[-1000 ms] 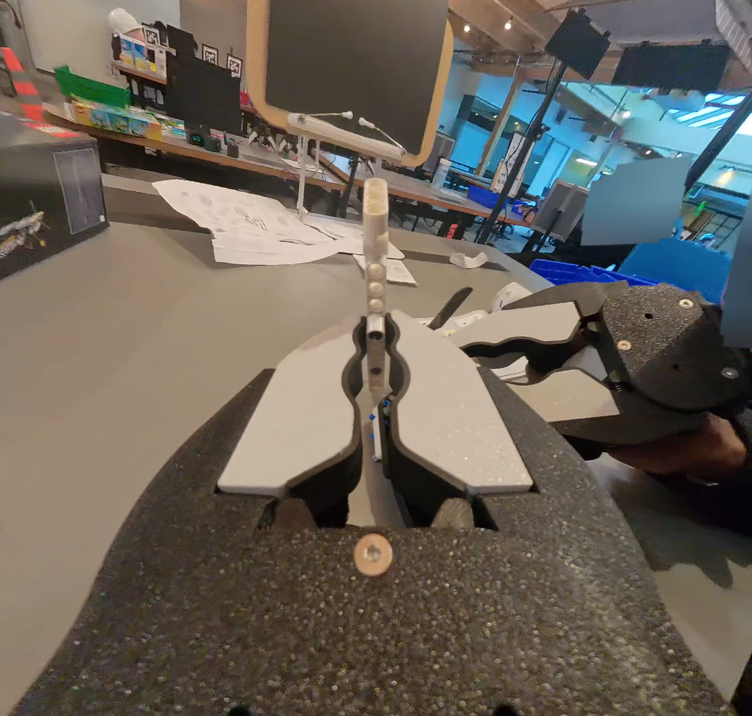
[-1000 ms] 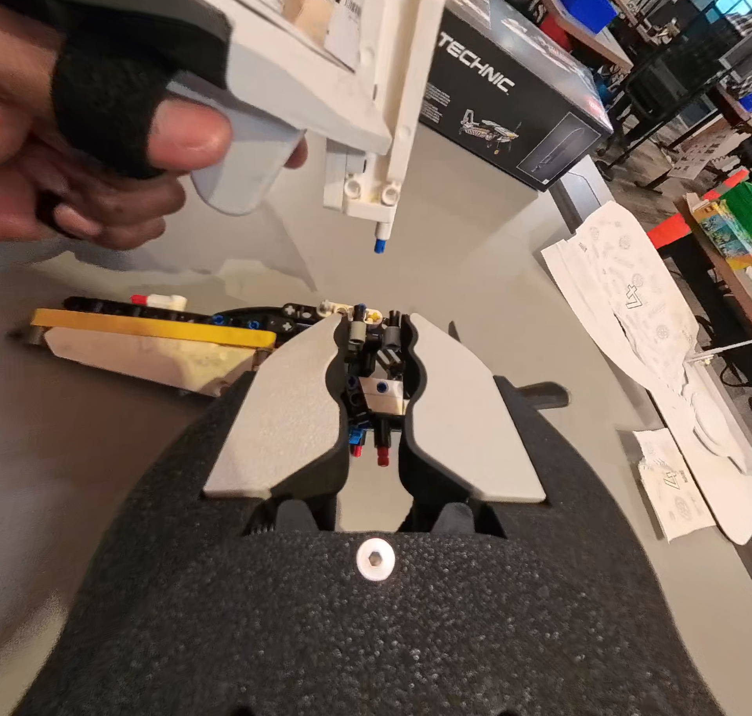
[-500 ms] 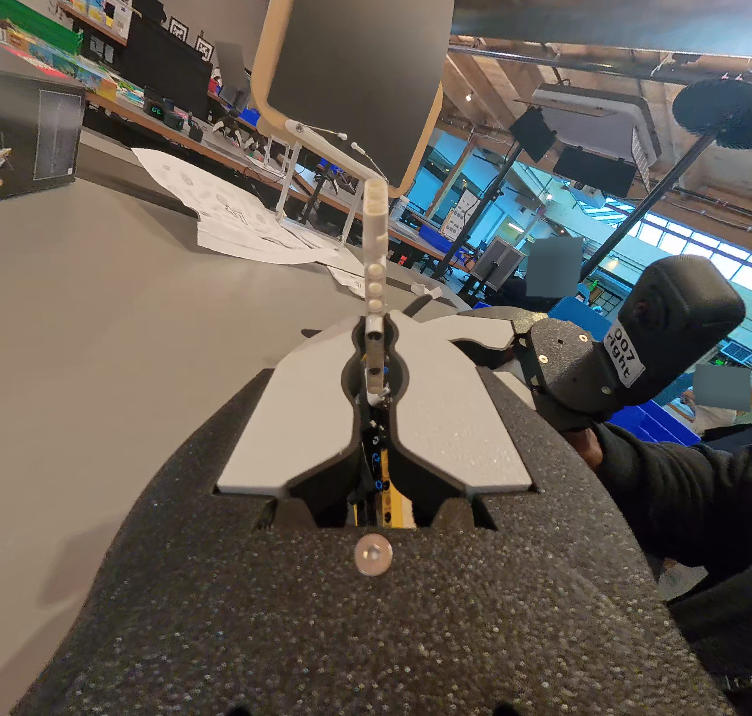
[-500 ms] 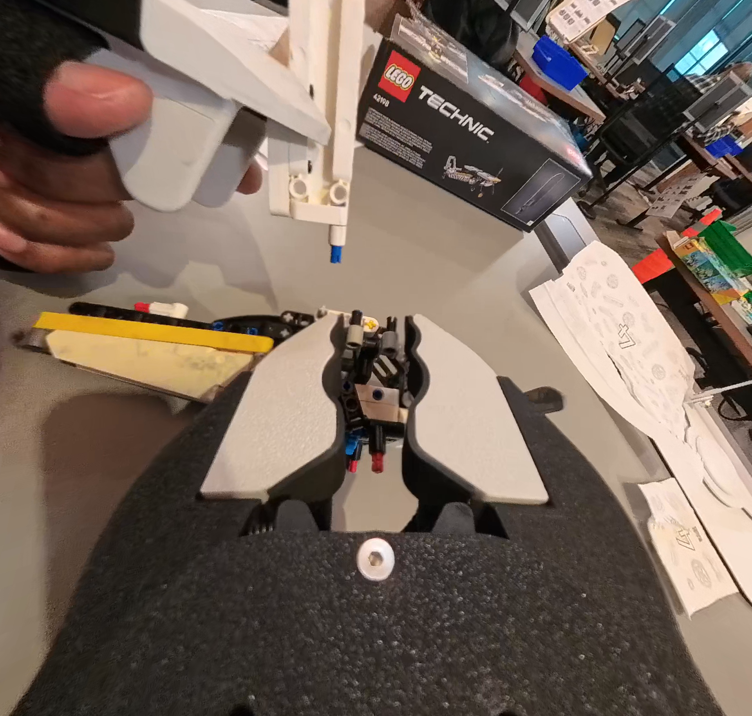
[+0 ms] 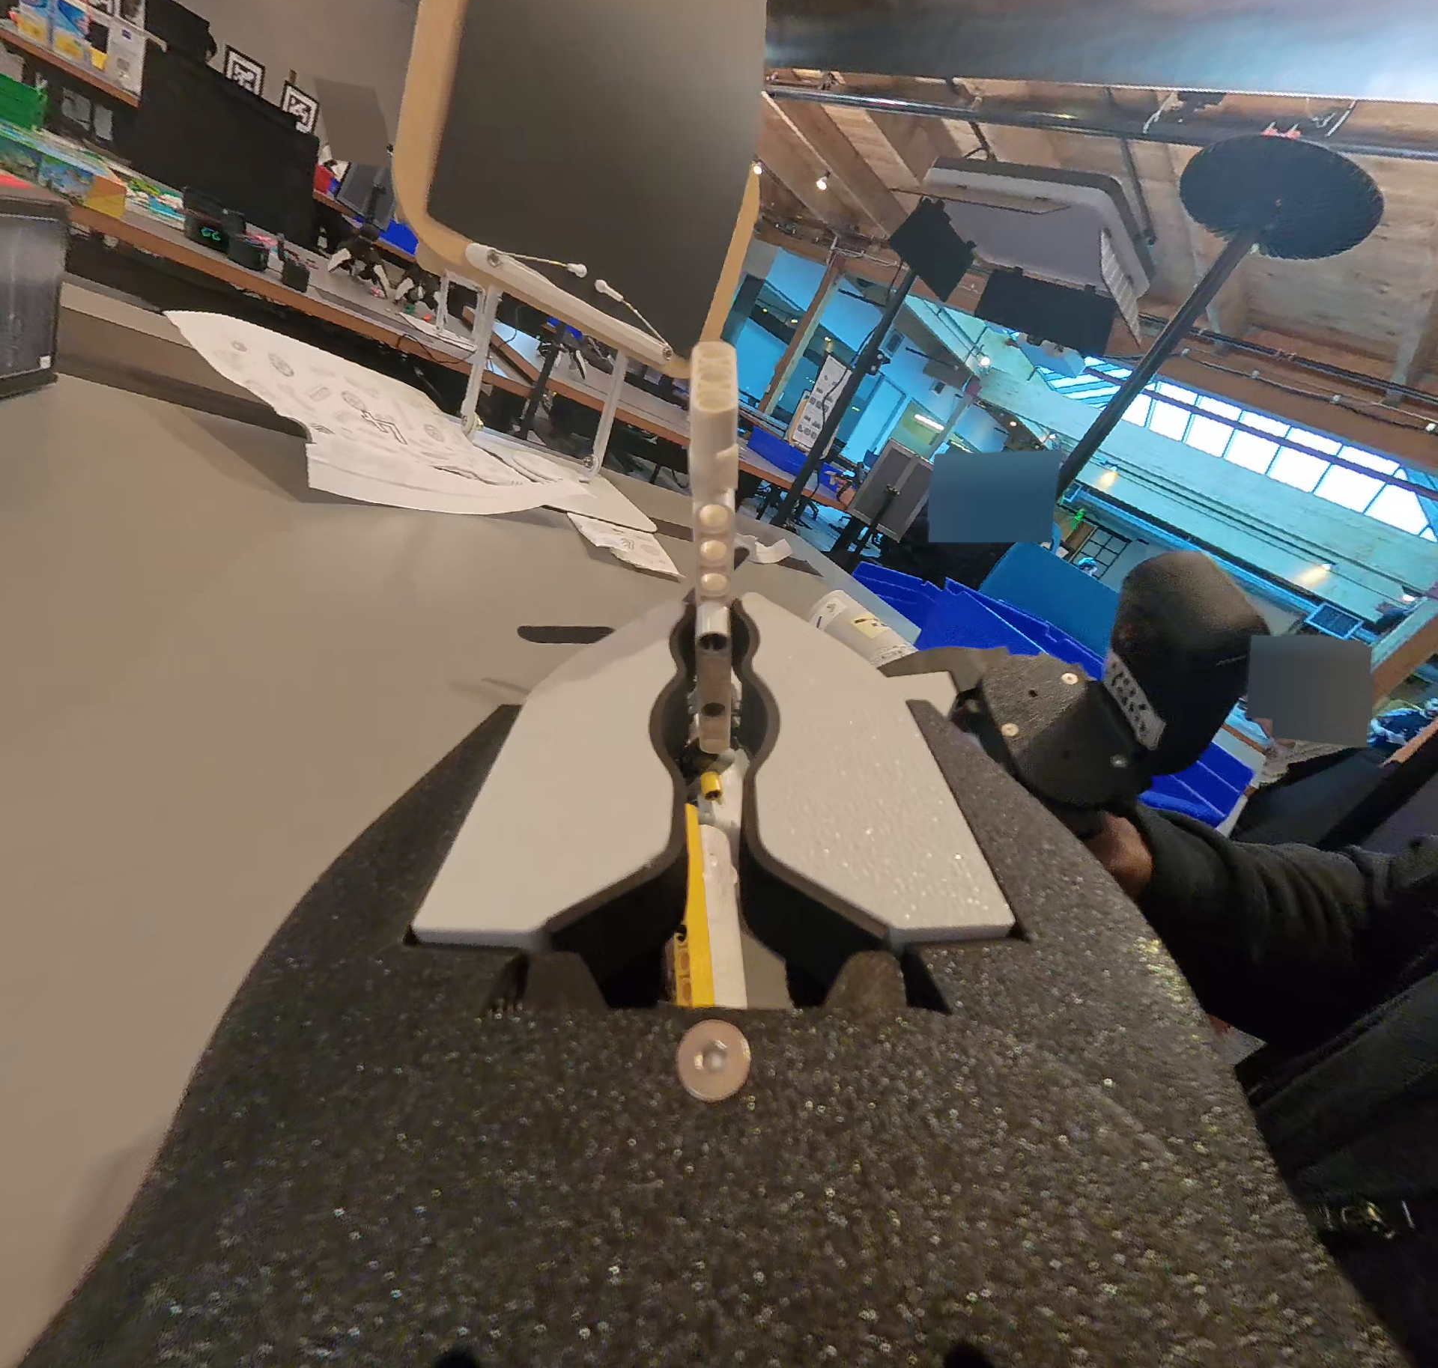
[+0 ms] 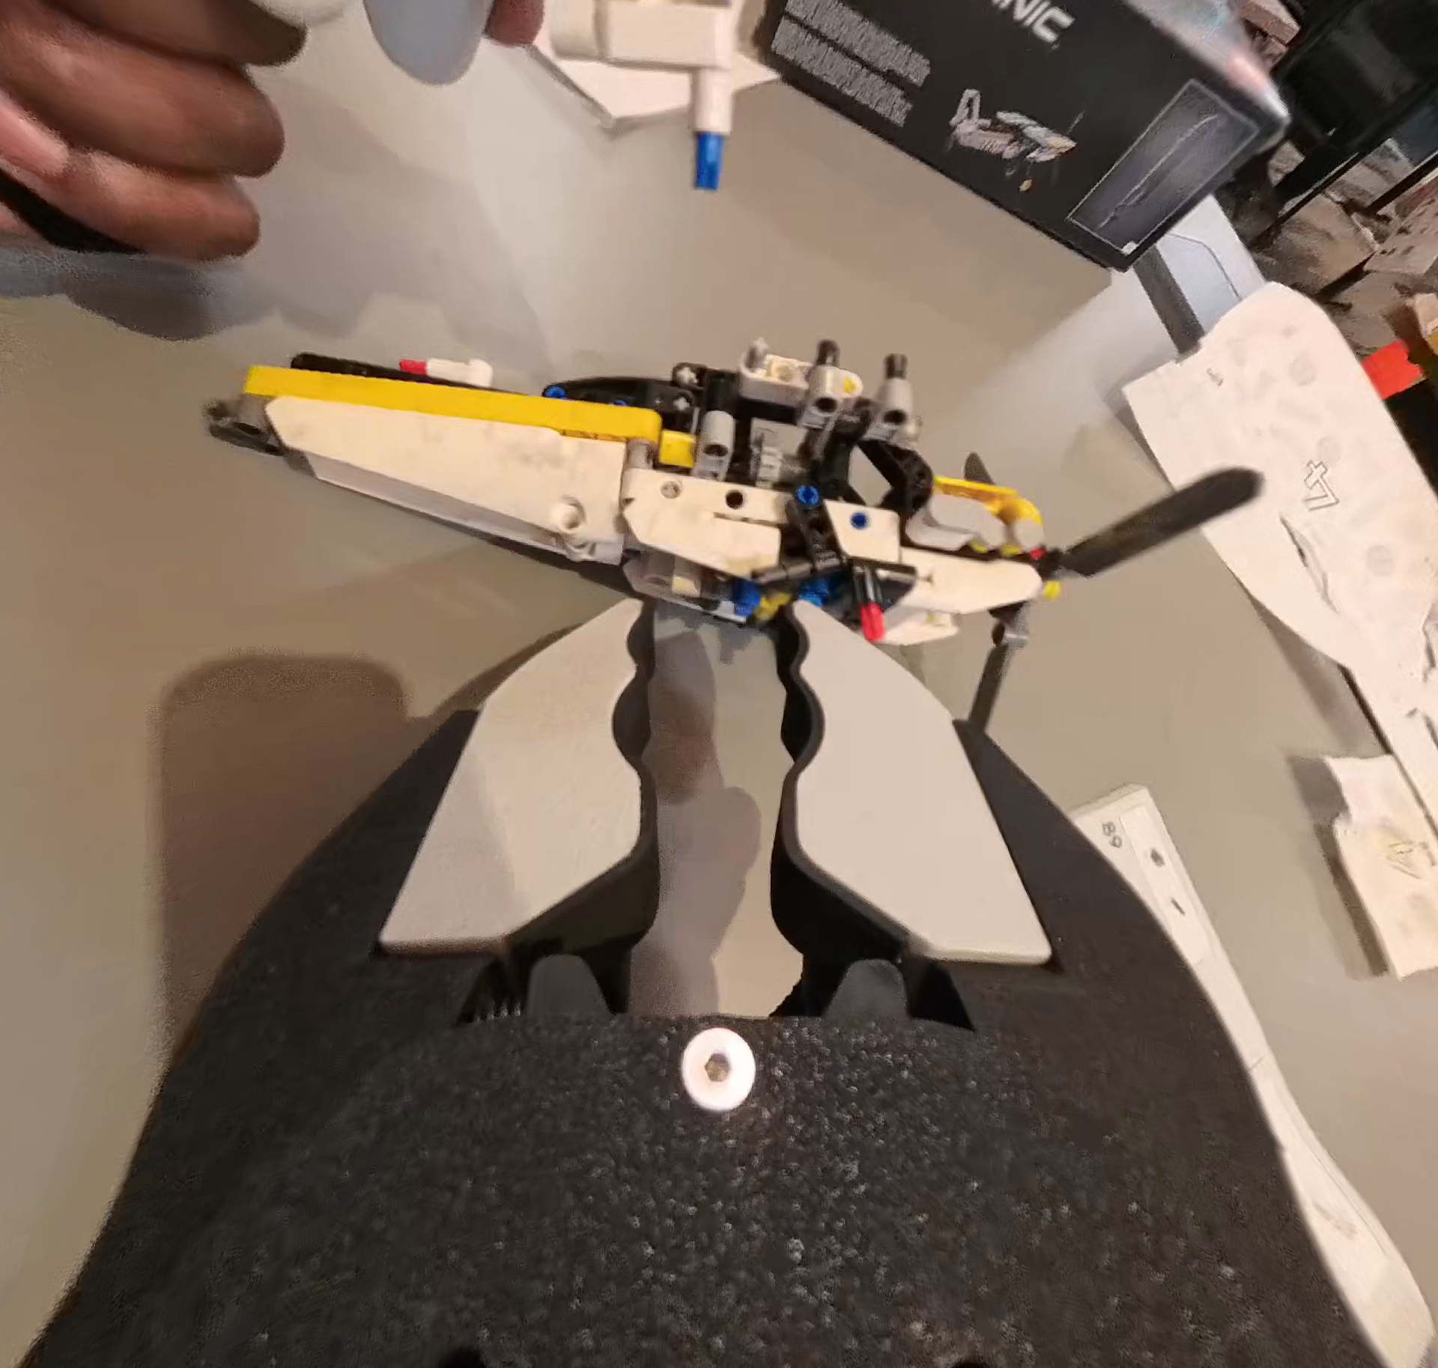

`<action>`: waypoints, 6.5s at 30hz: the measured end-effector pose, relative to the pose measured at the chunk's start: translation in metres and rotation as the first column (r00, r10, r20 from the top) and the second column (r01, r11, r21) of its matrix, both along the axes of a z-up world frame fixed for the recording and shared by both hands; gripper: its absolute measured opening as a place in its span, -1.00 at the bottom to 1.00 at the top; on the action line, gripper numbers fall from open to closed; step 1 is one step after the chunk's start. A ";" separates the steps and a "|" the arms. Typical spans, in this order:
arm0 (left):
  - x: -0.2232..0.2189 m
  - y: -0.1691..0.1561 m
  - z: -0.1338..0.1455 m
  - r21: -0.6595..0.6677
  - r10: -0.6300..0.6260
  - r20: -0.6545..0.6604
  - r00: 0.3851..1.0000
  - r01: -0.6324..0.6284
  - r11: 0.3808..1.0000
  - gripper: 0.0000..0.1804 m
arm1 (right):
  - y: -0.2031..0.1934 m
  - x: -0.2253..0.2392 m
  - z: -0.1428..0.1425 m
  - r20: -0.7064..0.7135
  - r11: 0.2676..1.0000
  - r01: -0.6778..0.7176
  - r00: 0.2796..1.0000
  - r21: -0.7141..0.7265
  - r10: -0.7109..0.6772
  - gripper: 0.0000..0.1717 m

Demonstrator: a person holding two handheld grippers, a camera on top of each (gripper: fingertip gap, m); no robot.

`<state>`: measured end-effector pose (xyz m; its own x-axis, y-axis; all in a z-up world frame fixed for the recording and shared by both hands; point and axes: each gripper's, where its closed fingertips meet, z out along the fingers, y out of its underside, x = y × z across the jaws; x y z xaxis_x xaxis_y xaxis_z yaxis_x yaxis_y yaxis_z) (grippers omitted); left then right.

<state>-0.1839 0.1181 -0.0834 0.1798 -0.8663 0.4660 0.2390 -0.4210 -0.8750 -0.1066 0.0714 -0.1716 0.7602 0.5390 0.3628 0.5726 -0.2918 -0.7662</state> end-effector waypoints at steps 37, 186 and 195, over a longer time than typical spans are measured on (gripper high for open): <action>0.125 -0.106 -0.029 -0.084 -0.357 -0.112 0.927 0.349 0.933 -0.73 | -0.066 0.076 0.032 0.005 0.971 0.021 1.000 0.240 -0.023 -0.92; 0.141 -0.135 -0.046 -0.448 -0.567 -0.030 0.823 0.496 0.744 -0.90 | -0.126 0.089 0.032 -0.892 0.933 -0.240 0.427 -0.268 -0.147 -0.91; 0.144 -0.152 -0.100 -0.243 -0.575 -0.552 0.604 0.543 0.804 -0.85 | -0.126 0.079 0.030 -0.860 0.936 -0.247 0.502 -0.250 -0.098 -0.91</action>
